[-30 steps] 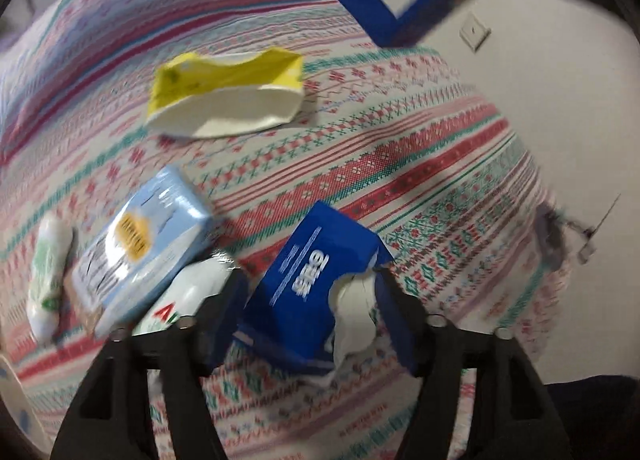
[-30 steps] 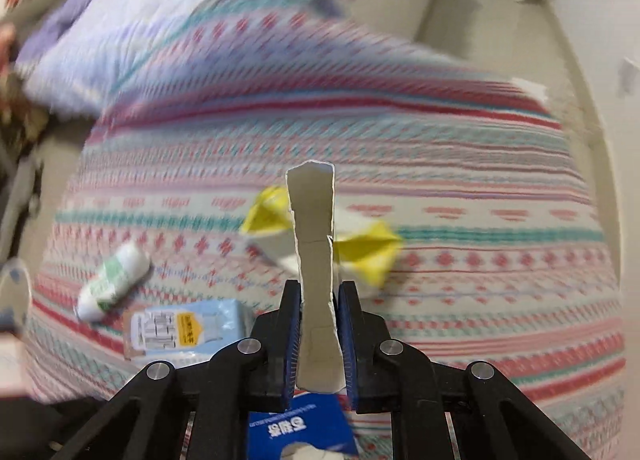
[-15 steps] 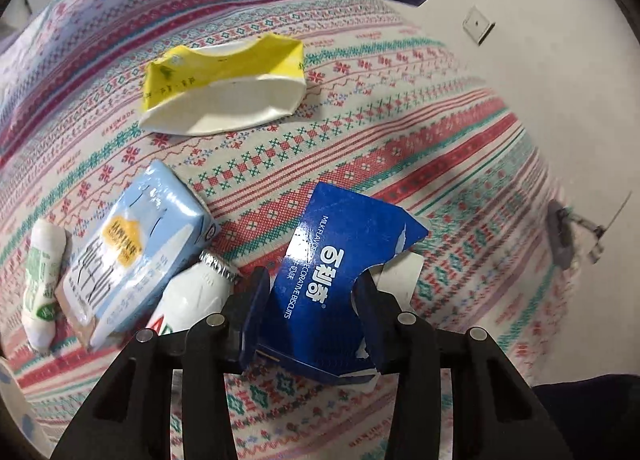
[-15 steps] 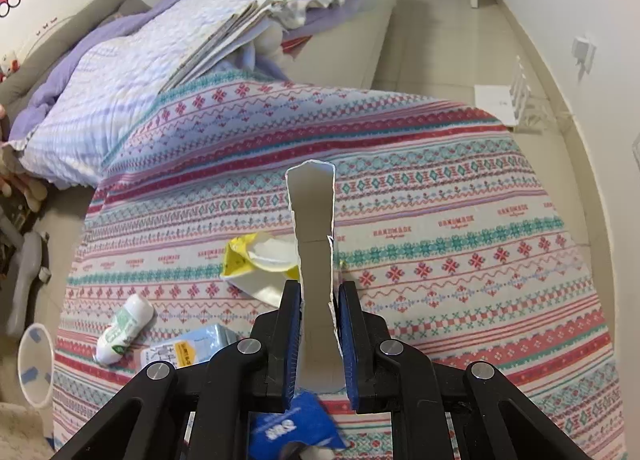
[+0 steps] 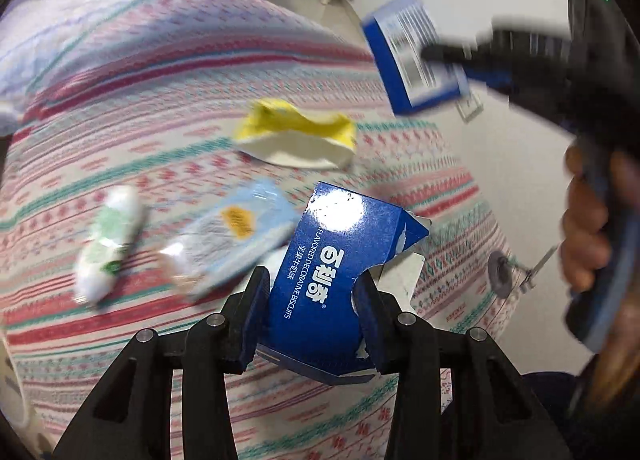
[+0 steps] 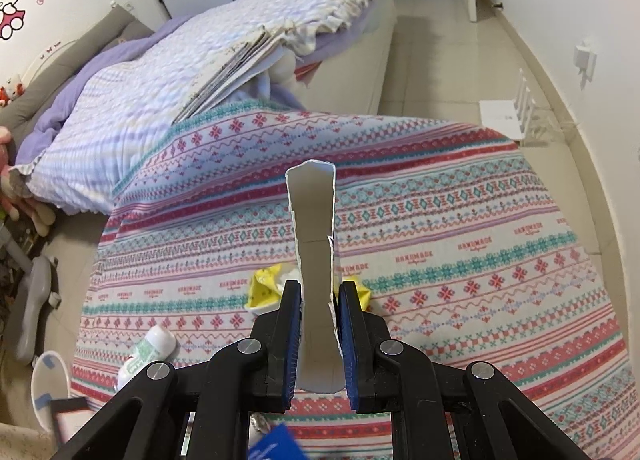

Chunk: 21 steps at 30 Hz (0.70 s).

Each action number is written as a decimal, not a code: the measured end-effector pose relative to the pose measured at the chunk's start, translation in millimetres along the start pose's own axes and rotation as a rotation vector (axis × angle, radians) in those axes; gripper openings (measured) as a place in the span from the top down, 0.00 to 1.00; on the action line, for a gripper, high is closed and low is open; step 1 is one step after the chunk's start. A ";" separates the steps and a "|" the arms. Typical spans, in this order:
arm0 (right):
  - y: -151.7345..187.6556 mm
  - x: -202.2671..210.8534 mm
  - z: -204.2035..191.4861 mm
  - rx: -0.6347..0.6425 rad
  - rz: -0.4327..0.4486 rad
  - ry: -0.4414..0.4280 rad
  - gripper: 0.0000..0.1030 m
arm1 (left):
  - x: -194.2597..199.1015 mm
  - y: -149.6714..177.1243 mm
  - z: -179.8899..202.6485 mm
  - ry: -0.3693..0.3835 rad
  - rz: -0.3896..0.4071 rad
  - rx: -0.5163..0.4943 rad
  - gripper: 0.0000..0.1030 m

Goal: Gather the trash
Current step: 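Lift the blue box with the left gripper while the right lifts the paper strip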

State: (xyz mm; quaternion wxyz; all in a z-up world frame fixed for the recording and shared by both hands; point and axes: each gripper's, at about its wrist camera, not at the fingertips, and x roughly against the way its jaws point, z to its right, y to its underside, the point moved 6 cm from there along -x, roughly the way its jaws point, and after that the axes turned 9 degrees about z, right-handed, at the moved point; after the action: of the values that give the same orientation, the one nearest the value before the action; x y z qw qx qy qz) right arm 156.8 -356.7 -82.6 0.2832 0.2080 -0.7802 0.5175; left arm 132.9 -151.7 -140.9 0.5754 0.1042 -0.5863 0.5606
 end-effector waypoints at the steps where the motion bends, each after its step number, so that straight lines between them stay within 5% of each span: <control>1: 0.0 -1.2 -1.7 0.000 -0.001 -0.001 0.84 | 10.7 -2.7 -11.2 -0.006 0.016 0.022 0.56; 8: 1.2 -12.8 -24.6 0.009 -0.004 -0.024 0.84 | 73.6 -4.2 -107.8 -0.129 0.103 0.196 0.56; 21: 33.9 -35.2 -135.8 0.155 -0.065 -0.163 0.84 | 194.4 58.6 -294.3 -0.365 0.207 0.554 0.56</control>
State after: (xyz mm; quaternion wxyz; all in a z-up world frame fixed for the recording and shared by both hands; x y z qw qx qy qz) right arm 193.1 -217.2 -87.9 0.2184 0.2957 -0.7511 0.5483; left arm 190.7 199.3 -104.2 0.3509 0.2952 -0.5126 0.7259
